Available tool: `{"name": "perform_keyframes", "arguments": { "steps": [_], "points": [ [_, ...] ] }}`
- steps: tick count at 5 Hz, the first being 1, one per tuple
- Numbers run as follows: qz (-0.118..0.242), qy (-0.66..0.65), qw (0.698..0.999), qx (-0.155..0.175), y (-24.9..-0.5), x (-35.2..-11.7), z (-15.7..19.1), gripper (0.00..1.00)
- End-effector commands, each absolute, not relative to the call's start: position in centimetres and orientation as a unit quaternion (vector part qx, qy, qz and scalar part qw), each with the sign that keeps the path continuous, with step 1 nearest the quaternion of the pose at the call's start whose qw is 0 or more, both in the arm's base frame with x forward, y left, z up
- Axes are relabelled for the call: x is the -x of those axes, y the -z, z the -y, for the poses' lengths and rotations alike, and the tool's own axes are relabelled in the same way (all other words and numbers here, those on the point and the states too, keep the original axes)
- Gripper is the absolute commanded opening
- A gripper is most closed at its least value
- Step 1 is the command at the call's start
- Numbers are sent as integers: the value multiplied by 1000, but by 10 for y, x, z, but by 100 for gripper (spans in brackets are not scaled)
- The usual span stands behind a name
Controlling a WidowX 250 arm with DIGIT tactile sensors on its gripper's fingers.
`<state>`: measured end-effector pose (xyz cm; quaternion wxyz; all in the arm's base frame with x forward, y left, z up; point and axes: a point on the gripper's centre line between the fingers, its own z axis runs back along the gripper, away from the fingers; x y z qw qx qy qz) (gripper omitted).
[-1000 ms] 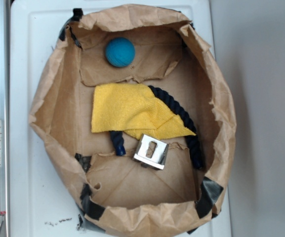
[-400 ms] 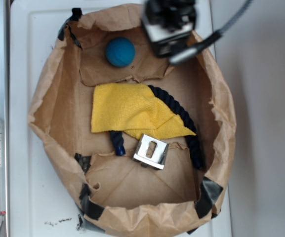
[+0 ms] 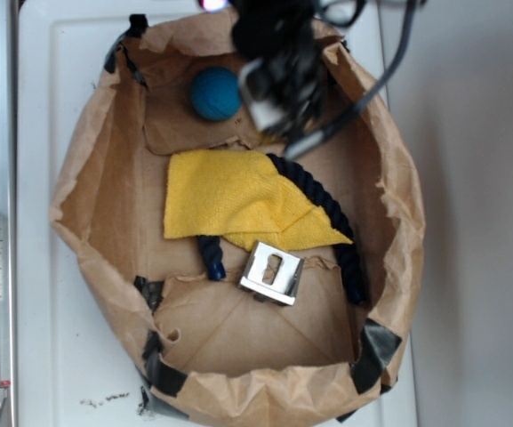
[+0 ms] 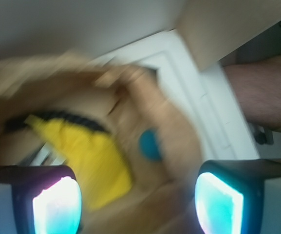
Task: Grab the blue ball.
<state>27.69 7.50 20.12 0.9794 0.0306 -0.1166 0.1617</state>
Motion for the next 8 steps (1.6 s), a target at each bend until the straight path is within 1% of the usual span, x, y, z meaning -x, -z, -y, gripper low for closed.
{"name": "perform_keyframes", "arguments": {
  "steps": [1,2,5,6,7,8],
  "points": [
    [169,-188,967,-17,-230,-242,-69,100],
    [173,-307,935,-38,-208,-260,-74,100],
    [173,-307,935,-38,-208,-260,-74,100],
    [237,-418,874,-70,-202,-266,-57,100],
    [243,-528,810,-78,-185,-273,-44,100],
    [261,-588,761,-81,-167,-284,-37,100]
  ]
}}
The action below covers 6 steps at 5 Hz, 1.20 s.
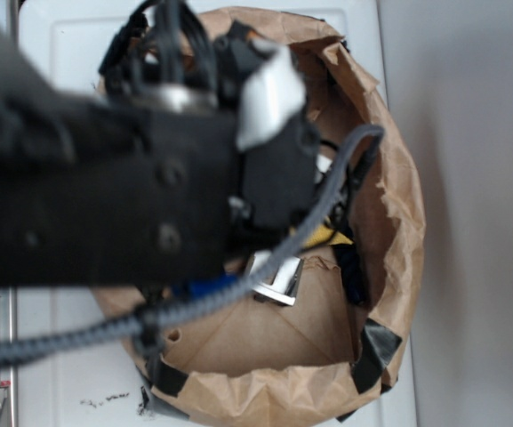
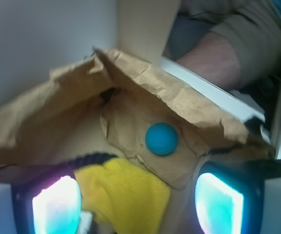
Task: Grab the blue ball.
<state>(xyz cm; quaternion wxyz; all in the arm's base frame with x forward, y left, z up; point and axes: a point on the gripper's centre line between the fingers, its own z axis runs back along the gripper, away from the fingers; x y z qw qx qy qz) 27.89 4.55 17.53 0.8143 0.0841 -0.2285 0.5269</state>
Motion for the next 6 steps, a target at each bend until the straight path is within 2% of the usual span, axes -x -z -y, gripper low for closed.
{"name": "perform_keyframes", "arguments": {
  "steps": [1,2,4,5,6],
  "points": [
    [247,-605,752,-85,-152,-300,-49,100],
    [232,-605,756,-90,-142,-308,-66,100],
    [249,-613,743,-103,-126,-317,-78,100],
    [247,-613,739,-130,-119,-313,-85,100],
    [243,-599,751,-138,-117,-294,-92,100]
  ]
}}
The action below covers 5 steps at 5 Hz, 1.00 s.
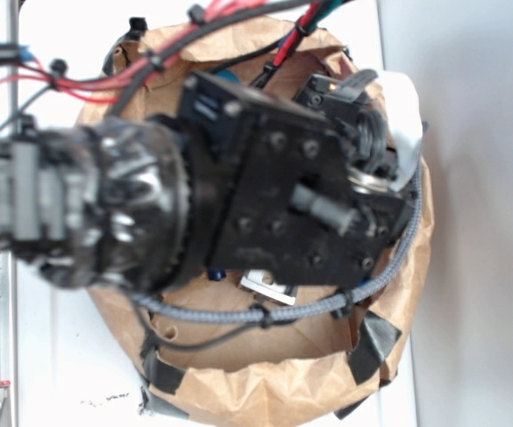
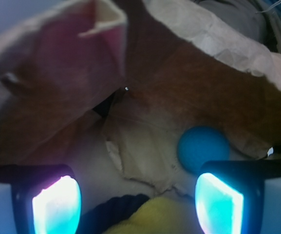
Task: Grab the blue ball.
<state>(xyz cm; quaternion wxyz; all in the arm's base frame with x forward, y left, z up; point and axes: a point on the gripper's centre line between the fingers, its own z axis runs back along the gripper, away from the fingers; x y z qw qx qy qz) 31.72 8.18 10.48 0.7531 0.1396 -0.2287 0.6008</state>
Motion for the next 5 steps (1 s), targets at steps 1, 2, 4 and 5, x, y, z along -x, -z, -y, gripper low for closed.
{"name": "perform_keyframes", "arguments": {
  "steps": [1,2,4,5],
  "points": [
    [219,-595,768,-98,-125,-280,-102,100],
    [193,-612,764,-67,-129,-265,-114,100],
    [193,-623,751,-103,-104,-249,-120,100],
    [193,-623,751,-103,-104,-249,-120,100]
  ]
}}
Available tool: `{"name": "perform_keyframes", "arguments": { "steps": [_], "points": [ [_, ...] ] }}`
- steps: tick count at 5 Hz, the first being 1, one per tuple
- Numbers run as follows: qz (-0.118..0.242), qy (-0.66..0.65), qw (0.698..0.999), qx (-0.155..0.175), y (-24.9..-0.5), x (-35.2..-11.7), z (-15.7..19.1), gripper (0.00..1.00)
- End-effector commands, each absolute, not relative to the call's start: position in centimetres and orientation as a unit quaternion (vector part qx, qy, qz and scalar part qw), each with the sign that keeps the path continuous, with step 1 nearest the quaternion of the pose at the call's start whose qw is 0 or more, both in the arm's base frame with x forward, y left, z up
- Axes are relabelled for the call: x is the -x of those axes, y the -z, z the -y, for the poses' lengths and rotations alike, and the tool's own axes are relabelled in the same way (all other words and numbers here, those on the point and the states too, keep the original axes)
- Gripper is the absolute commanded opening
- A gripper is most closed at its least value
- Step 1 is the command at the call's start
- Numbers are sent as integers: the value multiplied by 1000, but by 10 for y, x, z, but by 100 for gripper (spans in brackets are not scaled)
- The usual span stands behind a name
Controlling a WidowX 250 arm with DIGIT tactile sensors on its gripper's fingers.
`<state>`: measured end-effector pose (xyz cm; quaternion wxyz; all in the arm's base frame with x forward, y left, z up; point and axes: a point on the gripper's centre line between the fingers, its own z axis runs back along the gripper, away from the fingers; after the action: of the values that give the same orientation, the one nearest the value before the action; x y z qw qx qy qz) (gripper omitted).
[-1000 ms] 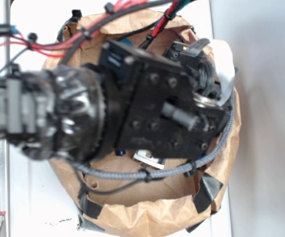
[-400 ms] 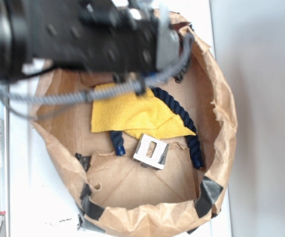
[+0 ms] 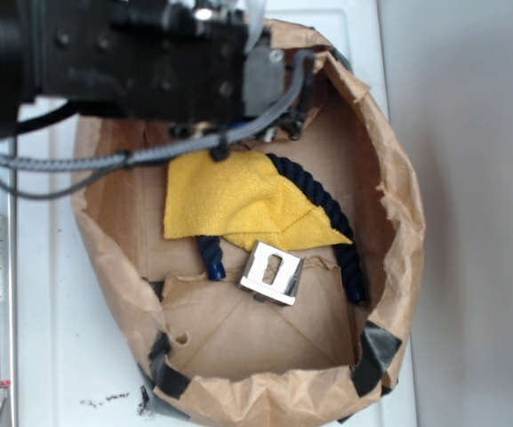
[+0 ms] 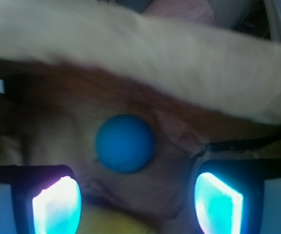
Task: Grab the blue ball.
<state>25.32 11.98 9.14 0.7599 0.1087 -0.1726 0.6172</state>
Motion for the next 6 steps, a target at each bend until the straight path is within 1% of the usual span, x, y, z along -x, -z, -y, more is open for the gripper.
{"name": "perform_keyframes", "arguments": {
  "steps": [1,3,4,5,6],
  "points": [
    [193,-623,751,-103,-104,-249,-120,100],
    [193,-623,751,-103,-104,-249,-120,100],
    [176,-618,759,-105,-88,-254,-122,100],
    [208,-629,742,-104,-72,-248,-125,100],
    [206,-621,750,-97,-61,-242,-132,100]
  ]
}}
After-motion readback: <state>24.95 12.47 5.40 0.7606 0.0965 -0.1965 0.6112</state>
